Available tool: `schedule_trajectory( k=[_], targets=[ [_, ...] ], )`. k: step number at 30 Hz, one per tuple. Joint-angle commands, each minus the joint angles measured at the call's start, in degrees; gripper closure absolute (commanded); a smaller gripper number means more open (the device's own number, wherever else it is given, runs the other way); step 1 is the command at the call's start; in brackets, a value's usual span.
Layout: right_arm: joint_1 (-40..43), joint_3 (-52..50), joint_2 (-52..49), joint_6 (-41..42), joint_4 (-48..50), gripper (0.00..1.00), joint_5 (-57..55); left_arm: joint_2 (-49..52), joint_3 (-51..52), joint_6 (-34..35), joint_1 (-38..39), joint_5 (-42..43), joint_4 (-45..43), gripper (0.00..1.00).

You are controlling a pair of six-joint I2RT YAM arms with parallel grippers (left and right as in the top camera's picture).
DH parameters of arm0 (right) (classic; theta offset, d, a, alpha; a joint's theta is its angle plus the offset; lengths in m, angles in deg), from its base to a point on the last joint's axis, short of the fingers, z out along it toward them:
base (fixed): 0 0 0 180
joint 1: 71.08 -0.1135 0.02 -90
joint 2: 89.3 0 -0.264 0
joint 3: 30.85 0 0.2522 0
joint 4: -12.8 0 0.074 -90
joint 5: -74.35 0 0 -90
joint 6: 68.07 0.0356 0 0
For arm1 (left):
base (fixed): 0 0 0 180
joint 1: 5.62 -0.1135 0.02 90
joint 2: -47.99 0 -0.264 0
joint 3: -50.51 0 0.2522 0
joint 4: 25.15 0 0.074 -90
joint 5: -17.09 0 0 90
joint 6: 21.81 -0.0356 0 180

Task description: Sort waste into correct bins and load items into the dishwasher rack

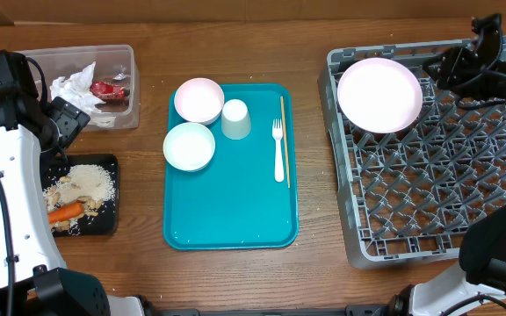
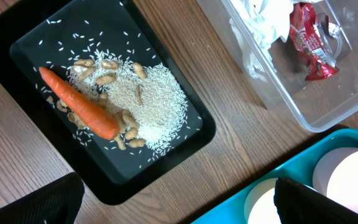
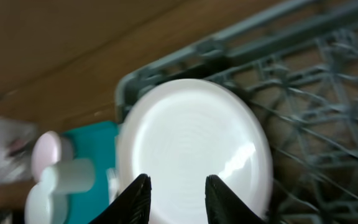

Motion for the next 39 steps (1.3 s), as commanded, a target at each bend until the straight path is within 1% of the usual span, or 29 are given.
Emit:
schedule_trajectory(
  k=[1,8,12,16,20,24,28,29,31,32,35,39],
  targets=[
    [-0.63,-0.81,0.13,4.79,-0.28,0.67,-15.65,0.07,-1.16,-0.31,-0.20,-0.92,-0.04,0.01],
    [-3.19,-6.54,-1.73,4.79,2.91,0.67,-15.93,0.07,-1.16,-0.28,-0.17,-0.92,-0.04,0.00],
    [-4.96,-6.84,-3.43,4.96,3.39,0.67,-19.74,0.09,-1.16,-0.31,-0.20,-0.92,-0.04,0.00],
    [-6.58,-6.84,-5.33,7.37,3.39,0.67,-23.43,0.09,-1.16,-0.28,-0.17,-0.92,-0.04,0.00],
    [-7.26,-6.86,-7.39,7.78,3.13,0.67,-24.96,0.09,-1.16,-0.28,-0.17,-0.92,-0.04,0.00],
    [-7.23,-6.86,-8.55,10.36,2.82,0.67,-29.94,0.07,-1.16,-0.31,-0.20,-0.92,-0.04,0.00],
    [-7.19,-6.84,-8.55,10.36,2.84,0.67,-29.97,0.07,-1.16,-0.28,-0.20,-0.92,-0.07,0.00],
    [-7.19,-6.84,-8.55,10.36,2.80,0.73,-29.97,0.07,-1.16,-0.31,-0.20,-0.92,-0.07,0.00],
    [-7.19,-6.84,-8.55,10.34,2.78,0.90,-29.97,0.09,-1.16,-0.31,-0.20,-0.92,-0.04,0.00],
    [-7.19,-6.54,-8.44,10.36,2.58,0.96,-29.94,0.09,-1.16,-0.28,-0.17,-0.92,-0.04,0.00],
    [-6.71,-4.11,-8.20,10.36,0.39,0.96,-29.97,0.07,-1.16,-0.28,-0.20,-0.92,-0.04,0.00],
    [-5.11,1.55,-6.73,10.34,-2.82,0.96,-30.01,0.07,-1.16,-0.31,-0.20,-0.92,-0.04,0.00]
  ],
)
